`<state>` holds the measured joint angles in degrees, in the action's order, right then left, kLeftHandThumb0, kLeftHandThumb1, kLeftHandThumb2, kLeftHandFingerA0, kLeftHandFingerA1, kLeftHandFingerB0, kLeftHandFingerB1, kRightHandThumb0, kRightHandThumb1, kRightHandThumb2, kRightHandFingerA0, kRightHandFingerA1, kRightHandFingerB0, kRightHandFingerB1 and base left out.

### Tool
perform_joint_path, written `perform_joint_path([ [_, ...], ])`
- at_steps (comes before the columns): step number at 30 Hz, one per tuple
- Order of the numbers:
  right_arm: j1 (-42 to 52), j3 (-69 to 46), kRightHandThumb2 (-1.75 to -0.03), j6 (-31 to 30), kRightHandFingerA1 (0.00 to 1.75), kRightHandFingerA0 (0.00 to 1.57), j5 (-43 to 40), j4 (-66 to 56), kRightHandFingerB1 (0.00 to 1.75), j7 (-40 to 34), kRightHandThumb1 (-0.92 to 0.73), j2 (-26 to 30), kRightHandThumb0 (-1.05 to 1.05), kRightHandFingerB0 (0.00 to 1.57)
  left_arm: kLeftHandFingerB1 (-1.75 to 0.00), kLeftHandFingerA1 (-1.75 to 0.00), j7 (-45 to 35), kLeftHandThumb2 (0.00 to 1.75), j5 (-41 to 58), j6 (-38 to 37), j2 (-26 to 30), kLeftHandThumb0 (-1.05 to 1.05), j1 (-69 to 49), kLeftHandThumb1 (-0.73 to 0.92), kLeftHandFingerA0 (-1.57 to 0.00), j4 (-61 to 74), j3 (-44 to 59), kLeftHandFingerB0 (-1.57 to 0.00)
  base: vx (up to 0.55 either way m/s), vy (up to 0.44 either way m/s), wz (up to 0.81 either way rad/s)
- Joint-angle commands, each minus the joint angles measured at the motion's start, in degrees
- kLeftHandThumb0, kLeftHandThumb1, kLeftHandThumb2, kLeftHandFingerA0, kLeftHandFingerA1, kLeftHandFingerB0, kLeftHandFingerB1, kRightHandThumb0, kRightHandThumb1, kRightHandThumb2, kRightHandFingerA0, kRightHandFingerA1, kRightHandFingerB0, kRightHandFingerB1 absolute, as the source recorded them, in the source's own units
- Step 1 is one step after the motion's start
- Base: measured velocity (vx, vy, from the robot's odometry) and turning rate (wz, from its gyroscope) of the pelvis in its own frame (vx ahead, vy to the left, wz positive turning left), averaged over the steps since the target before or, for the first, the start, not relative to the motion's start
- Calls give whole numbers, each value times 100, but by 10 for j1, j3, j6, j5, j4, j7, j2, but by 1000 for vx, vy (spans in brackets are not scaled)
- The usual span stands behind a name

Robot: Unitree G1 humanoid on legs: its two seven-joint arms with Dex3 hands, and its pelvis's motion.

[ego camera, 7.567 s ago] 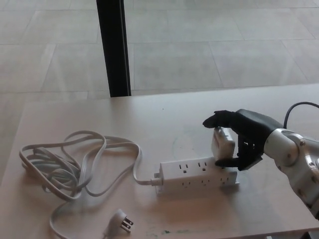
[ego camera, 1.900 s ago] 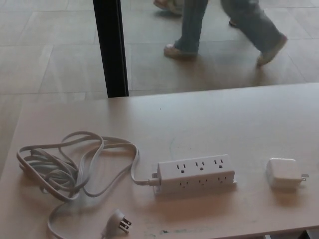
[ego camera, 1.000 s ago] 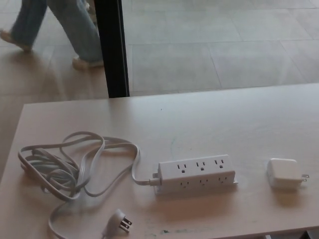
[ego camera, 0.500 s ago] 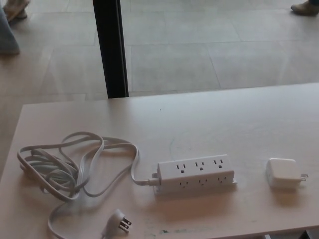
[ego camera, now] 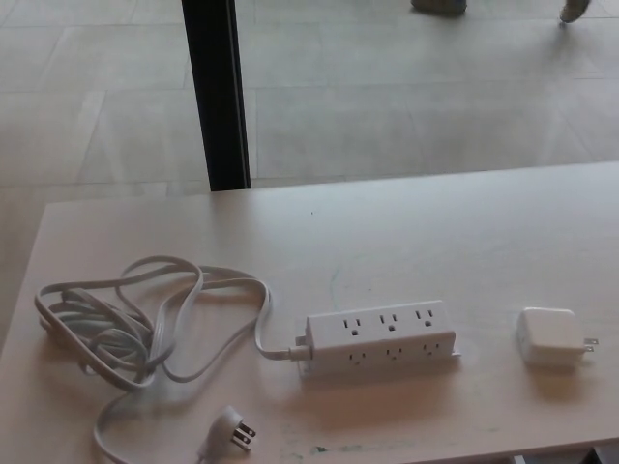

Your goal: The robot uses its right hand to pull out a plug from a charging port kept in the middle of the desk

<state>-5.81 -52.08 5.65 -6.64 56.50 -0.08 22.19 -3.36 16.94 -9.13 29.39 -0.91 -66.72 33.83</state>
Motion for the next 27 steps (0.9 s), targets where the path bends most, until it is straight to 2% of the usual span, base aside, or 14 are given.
perform_joint_path([
  [1,9,39,-58,27,92,79,-29,1,86,27,-48,12,-83,33,-68,-76,9,107,0,9,12,-92,9,50,-88,-5,-4,-74,0,0,0],
  [2,9,48,-91,27,87,75,-31,4,77,24,-38,14,-84,35,-63,-73,10,62,0,10,12,-94,10,70,-91,-6,-4,-81,0,0,0],
  [4,11,55,-91,27,89,80,-35,6,77,27,-37,16,-84,34,-63,-73,12,60,1,9,12,-96,10,69,-96,-7,-4,-84,0,0,0],
  [5,16,63,-88,25,88,79,-37,2,79,30,-34,18,-82,32,-66,-76,11,102,1,4,10,-92,9,46,-95,-7,-4,-83,0,0,0],
  [8,21,78,-56,33,88,75,-42,7,86,38,-49,24,-85,28,-62,-72,8,61,1,3,10,-95,11,69,-95,-11,-5,-81,0,0,0],
  [9,21,82,-83,31,87,73,-48,9,78,43,-35,25,-82,32,-67,-76,7,104,2,6,9,-92,9,47,-92,-7,-5,-74,0,0,0],
  [10,23,84,-56,34,87,74,-52,10,83,48,-49,26,-82,27,-67,-74,5,105,0,4,10,-95,8,49,-90,-6,-7,-72,0,0,0],
  [11,24,86,-82,35,86,74,-54,11,78,48,-34,26,-82,32,-68,-75,5,105,-1,3,10,-92,7,49,-89,-6,-9,-71,0,0,0],
  [12,22,89,-56,35,84,75,-55,15,82,41,-49,28,-82,29,-68,-75,7,105,-2,3,10,-92,8,48,-90,-8,-9,-72,0,0,0],
  [14,22,93,-56,36,84,75,-58,18,82,39,-49,29,-82,29,-68,-75,8,105,-1,4,10,-92,8,48,-90,-8,-10,-72,0,0,0],
  [15,23,95,-56,39,84,73,-61,21,82,45,-50,31,-82,28,-64,-73,11,61,4,6,8,-94,9,68,-94,-5,-6,-79,0,0,0],
  [16,29,96,-57,34,89,78,-64,3,83,42,-50,31,-83,29,-65,-74,11,62,3,10,9,-95,8,69,-94,-3,-8,-78,0,0,0],
  [17,27,93,-56,28,88,78,-69,4,82,37,-50,33,-81,29,-69,-76,9,105,4,9,9,-92,8,48,-90,-4,-7,-71,0,0,0],
  [27,41,110,-56,35,89,78,-76,3,85,32,-51,37,-81,30,-70,-74,3,103,6,12,8,-96,6,45,-88,-4,-5,-73,0,0,0],
])
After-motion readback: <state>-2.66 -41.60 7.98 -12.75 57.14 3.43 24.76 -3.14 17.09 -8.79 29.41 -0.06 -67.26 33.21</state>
